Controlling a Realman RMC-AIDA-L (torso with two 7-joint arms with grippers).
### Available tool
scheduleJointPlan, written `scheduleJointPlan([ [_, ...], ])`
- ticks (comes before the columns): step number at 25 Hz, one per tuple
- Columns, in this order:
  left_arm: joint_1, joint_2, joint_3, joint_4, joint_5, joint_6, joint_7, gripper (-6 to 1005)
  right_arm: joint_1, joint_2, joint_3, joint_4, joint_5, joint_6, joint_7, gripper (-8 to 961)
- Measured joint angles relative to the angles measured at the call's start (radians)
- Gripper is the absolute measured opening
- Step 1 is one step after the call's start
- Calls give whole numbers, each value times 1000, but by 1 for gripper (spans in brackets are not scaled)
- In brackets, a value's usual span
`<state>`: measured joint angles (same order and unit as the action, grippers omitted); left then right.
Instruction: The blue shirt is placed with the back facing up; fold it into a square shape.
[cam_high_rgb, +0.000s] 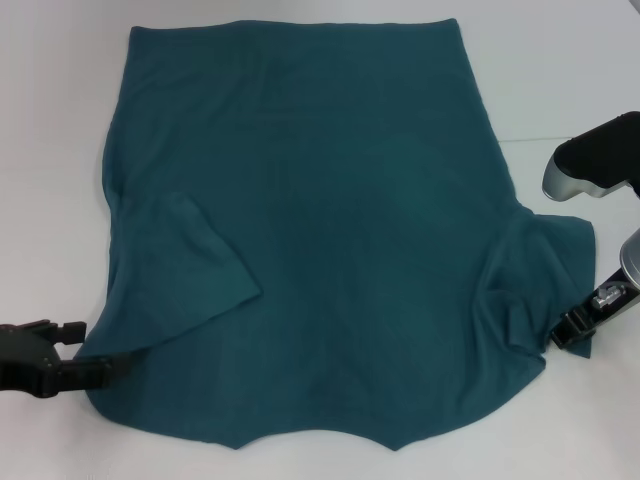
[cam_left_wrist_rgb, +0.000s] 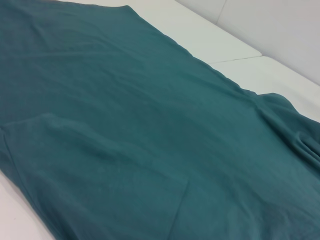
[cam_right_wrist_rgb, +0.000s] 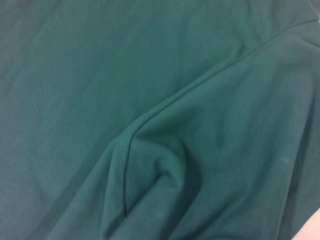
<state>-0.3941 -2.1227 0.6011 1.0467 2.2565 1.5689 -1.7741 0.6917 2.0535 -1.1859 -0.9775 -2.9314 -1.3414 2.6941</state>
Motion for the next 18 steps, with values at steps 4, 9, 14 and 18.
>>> scheduleJointPlan([
  [4, 0, 0, -1, -1, 0, -2, 0, 933, -1, 2, 4, -1, 0, 0, -1, 584],
  [9, 1, 0, -1, -1, 0, -5, 1, 933, -1, 5, 10, -8, 1, -7, -4, 424],
  [14, 2, 0, -3, -1, 0, -5, 2, 934, -1, 7, 31, -22, 4, -10, -7, 254],
  [18, 3, 0, -5, -1, 0, -4, 1, 934, -5, 7, 66, -74, 7, -33, -25, 64],
])
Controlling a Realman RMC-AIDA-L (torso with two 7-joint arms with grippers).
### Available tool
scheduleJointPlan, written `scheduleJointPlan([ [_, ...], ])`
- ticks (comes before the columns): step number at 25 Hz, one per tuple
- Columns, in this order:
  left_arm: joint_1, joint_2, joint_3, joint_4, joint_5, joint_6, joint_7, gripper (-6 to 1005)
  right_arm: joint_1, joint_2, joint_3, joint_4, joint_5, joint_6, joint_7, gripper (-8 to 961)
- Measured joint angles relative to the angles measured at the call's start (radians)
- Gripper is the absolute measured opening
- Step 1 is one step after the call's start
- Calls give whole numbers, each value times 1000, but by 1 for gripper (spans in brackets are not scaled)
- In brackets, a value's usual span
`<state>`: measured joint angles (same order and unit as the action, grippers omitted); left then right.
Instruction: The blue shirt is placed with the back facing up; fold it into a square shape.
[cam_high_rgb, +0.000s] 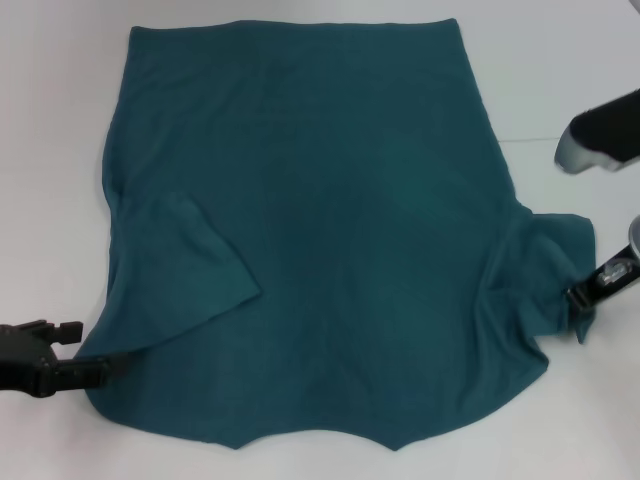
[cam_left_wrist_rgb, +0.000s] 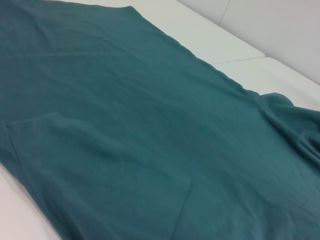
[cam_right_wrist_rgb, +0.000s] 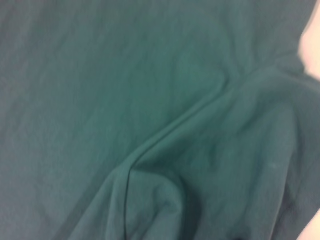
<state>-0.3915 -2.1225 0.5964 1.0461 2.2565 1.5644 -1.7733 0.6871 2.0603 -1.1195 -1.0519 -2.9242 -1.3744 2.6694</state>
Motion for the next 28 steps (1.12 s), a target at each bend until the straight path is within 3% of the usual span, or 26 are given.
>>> scheduleJointPlan([
  [6, 0, 3, -3, 0, 0, 0, -3, 934, -8, 13, -2, -156, -6, -33, -68, 29],
  [10, -1, 5, -4, 1, 0, 0, -14, 935, -16, 32, -109, -243, -6, -26, -134, 32],
  [19, 7, 7, -7, 5, 0, -1, -41, 935, -3, 40, -388, -259, -6, 13, -177, 39],
  [28, 12, 6, -16, 2, 0, -2, -41, 934, 6, 45, -495, -234, -5, 66, -178, 46],
])
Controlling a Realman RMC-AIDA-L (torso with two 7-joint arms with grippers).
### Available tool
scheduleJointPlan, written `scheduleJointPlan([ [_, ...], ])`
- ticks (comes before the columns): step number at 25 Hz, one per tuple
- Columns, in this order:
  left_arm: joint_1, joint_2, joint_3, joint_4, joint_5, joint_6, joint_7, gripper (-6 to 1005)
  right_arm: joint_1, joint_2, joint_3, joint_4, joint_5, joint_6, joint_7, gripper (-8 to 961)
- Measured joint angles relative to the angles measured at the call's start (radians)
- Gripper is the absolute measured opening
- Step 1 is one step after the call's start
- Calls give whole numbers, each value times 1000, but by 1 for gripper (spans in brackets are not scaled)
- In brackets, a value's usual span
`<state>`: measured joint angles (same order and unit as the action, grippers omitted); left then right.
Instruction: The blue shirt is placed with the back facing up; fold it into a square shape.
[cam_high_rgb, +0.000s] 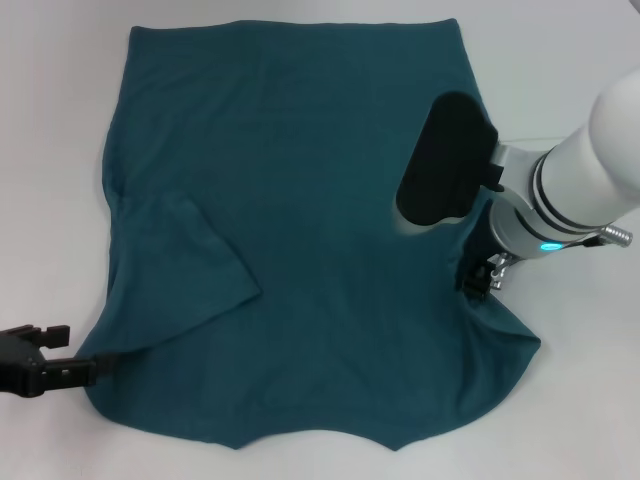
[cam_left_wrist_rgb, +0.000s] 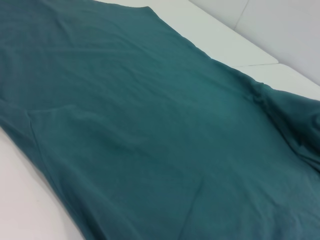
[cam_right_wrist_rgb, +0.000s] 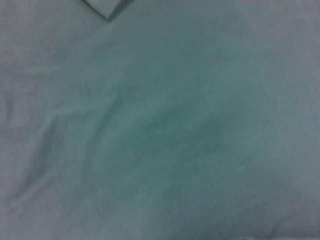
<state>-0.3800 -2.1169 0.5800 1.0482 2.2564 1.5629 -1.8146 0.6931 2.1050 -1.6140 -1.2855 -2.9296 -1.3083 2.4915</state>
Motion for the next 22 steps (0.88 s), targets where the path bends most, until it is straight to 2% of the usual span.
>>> scheduleJointPlan([
  [4, 2, -1, 0, -1, 0, -4, 2, 934, 15, 1, 1, 20, 15, -33, 35, 50],
  [7, 2, -2, 0, -8, 0, -13, 6, 935, 18, -1, 3, 22, 85, -70, 36, 52],
  [13, -3, 1, 4, -26, 12, -20, 9, 935, 8, -3, 5, 22, 160, -68, 24, 279],
  [17, -6, 2, 6, -29, 24, -25, 9, 935, 5, -5, 25, 28, 193, -52, 21, 477],
  [22, -8, 2, 4, -30, 25, -26, 12, 936, 8, -10, 156, 38, 140, -30, 92, 628],
])
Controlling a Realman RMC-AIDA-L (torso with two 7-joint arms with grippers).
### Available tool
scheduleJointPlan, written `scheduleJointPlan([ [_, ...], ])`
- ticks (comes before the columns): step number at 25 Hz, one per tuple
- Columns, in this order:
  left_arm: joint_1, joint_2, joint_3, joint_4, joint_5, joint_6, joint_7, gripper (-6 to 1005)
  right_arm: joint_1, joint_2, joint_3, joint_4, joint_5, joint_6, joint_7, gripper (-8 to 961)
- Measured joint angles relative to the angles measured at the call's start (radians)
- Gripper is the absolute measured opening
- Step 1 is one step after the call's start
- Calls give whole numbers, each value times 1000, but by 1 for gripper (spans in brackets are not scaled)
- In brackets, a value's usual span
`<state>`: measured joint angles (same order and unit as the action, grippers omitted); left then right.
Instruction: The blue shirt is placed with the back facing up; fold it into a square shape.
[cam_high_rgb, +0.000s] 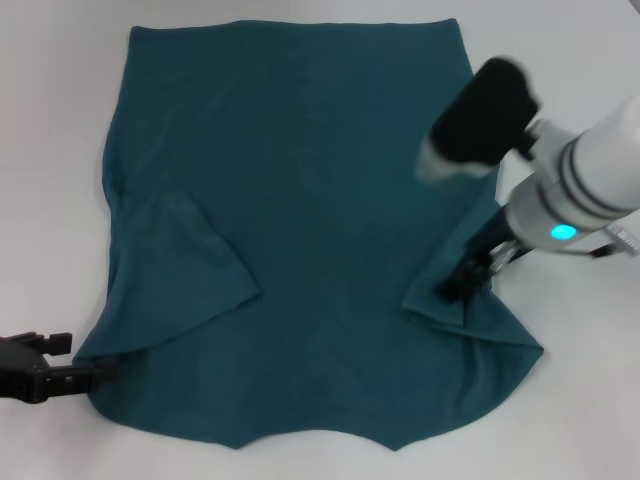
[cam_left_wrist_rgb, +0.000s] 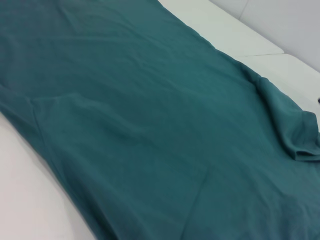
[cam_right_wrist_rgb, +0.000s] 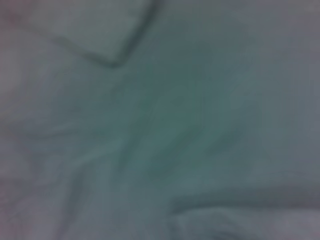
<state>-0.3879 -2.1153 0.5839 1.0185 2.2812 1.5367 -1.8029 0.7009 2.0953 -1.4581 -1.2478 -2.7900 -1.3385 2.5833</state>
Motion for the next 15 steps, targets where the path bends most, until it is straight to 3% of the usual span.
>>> scheduleJointPlan([
  [4, -2, 0, -1, -6, 0, -6, 9, 936, -13, -4, 88, 21, -133, 37, 38, 729],
  [10, -8, 1, 2, -9, 0, -15, 10, 935, -40, -6, 63, 29, -141, 54, 18, 929],
  [15, -16, 1, 4, -10, 0, -15, 9, 935, -42, -6, 39, 76, -143, 116, 24, 924],
])
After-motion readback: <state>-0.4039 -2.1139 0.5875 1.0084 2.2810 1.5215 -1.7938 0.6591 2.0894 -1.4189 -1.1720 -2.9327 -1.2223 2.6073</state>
